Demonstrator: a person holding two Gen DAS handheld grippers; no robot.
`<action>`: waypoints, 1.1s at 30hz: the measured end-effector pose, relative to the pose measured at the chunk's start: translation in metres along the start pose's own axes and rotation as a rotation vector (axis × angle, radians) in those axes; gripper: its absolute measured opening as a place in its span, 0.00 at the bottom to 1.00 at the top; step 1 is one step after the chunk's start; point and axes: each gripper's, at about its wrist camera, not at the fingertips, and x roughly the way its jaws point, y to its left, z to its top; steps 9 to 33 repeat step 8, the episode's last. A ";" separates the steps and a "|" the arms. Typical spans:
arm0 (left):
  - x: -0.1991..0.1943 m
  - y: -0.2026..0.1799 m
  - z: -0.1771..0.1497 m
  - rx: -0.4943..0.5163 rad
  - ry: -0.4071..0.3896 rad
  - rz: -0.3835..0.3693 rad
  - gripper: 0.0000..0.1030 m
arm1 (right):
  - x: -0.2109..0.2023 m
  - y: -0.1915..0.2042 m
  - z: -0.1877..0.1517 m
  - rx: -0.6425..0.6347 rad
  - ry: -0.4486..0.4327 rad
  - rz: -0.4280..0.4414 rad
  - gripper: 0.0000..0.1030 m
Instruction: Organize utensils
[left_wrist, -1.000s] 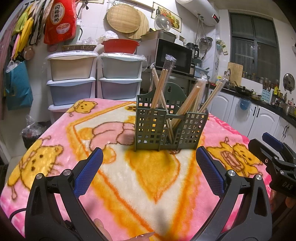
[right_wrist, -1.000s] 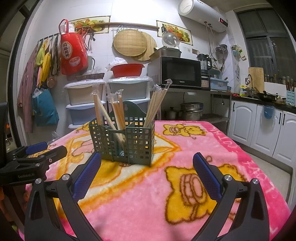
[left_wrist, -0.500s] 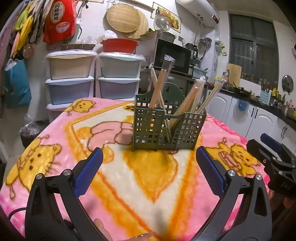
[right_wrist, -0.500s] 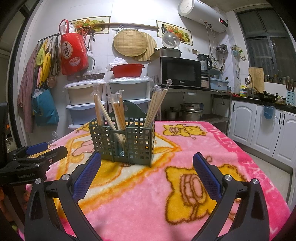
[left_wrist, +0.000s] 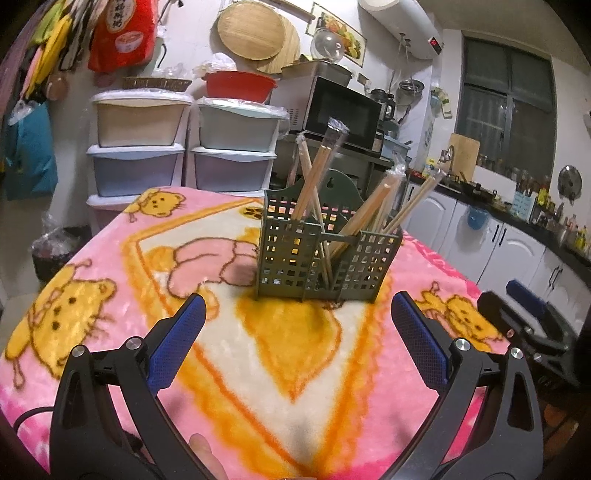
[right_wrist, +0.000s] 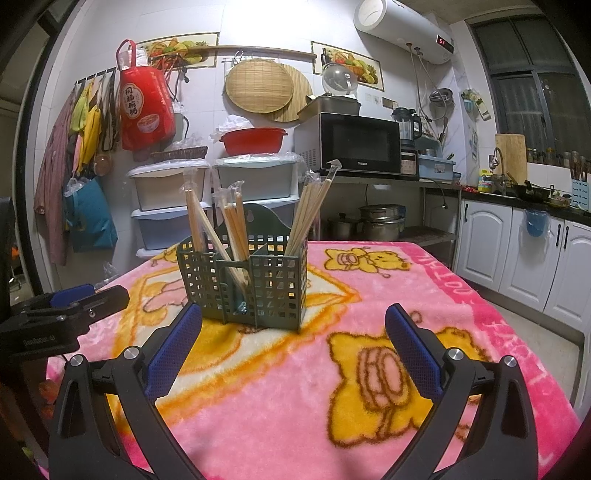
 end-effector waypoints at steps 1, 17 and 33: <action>-0.002 0.002 0.003 -0.014 0.000 0.008 0.90 | 0.000 0.000 0.000 0.000 0.002 -0.001 0.94; -0.004 0.026 0.024 -0.080 0.051 0.062 0.90 | 0.002 -0.014 0.007 0.028 0.026 -0.012 0.94; -0.004 0.026 0.024 -0.080 0.051 0.062 0.90 | 0.002 -0.014 0.007 0.028 0.026 -0.012 0.94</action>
